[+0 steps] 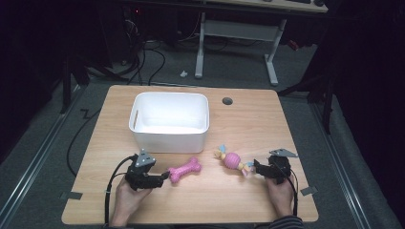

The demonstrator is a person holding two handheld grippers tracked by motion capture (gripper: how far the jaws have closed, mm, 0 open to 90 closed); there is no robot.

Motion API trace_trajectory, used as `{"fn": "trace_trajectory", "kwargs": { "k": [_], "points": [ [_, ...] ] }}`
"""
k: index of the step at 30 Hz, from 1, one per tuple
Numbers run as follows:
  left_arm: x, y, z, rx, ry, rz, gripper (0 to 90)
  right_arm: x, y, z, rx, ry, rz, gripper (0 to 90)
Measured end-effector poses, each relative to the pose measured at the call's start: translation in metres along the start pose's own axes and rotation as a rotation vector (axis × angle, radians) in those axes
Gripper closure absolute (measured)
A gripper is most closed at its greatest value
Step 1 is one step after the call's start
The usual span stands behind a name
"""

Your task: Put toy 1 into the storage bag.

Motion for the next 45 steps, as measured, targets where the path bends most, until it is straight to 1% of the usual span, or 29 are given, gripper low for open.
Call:
{"fn": "trace_trajectory", "kwargs": {
  "k": [3,7,10,13,15,19,21,26,27,28,30,35,37,38,40,42,43,45],
  "points": [
    [-0.001,0.004,0.004,-0.013,0.007,-0.009,30.8,0.0,0.0,0.0,0.0,0.0,0.0,22.2],
    [-0.006,0.008,0.009,-0.033,-0.003,-0.016,31.4,0.0,0.0,0.0,0.0,0.0,0.0,22.3],
    [-0.01,0.012,0.013,-0.052,-0.002,-0.012,32.4,0.0,0.0,0.0,-0.001,0.0,0.0,22.2],
    [-0.015,0.016,0.018,-0.067,-0.009,-0.023,32.6,0.0,0.0,0.0,-0.001,0.0,0.0,22.2],
    [-0.017,0.017,0.02,-0.072,-0.016,-0.028,32.1,0.0,0.0,0.0,-0.001,-0.001,0.0,22.2],
    [-0.02,0.019,0.024,-0.083,-0.011,-0.034,32.0,0.0,0.0,0.0,-0.001,0.0,0.0,22.2],
    [-0.022,0.021,0.026,-0.091,-0.02,-0.042,32.6,0.0,0.0,0.0,-0.001,0.0,0.0,22.2],
    [-0.03,0.026,0.031,-0.127,-0.046,-0.036,34.1,0.0,0.0,0.0,-0.001,0.0,0.0,22.2],
    [-0.031,0.027,0.032,-0.137,-0.051,-0.035,35.9,0.0,0.0,0.0,-0.001,0.0,0.0,22.2],
    [-0.032,0.029,0.033,-0.15,-0.057,-0.036,35.9,0.0,0.0,0.0,-0.001,0.0,0.0,22.2],
    [-0.035,0.031,0.035,-0.167,-0.07,-0.035,39.7,0.0,0.0,0.0,0.0,-0.001,0.001,22.3],
    [-0.041,0.033,0.039,-0.173,-0.09,-0.045,41.9,0.0,0.0,0.0,0.001,0.0,0.0,22.3],
    [-0.045,0.034,0.039,-0.171,-0.11,-0.053,42.5,0.0,0.0,0.0,0.002,-0.001,0.001,22.2],
    [-0.048,0.034,0.039,-0.178,-0.132,-0.055,43.5,0.0,0.0,0.0,0.002,0.0,0.0,22.2],
    [-0.049,0.034,0.039,-0.178,-0.136,-0.061,45.2,0.0,0.0,0.0,0.002,-0.001,0.002,22.2],
    [-0.05,0.034,0.039,-0.186,-0.146,-0.054,46.5,0.0,0.0,0.0,0.003,-0.001,0.002,22.2],
    [-0.051,0.035,0.04,-0.199,-0.158,-0.036,47.2,0.0,0.0,0.0,0.003,-0.001,0.002,22.2],
    [-0.052,0.035,0.04,-0.203,-0.165,-0.033,47.9,0.0,0.0,0.0,0.002,-0.001,0.002,22.2]
  ]
}}
Point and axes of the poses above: each handheld gripper's, and its own axes: x roughly backward along the jaws, z roughly out of its top, y roughly to its right, the point moved 5 cm from there along -x, roughly forward along the jaws, and after that the axes turned 14 degrees about -y, right-handed, at the moved point
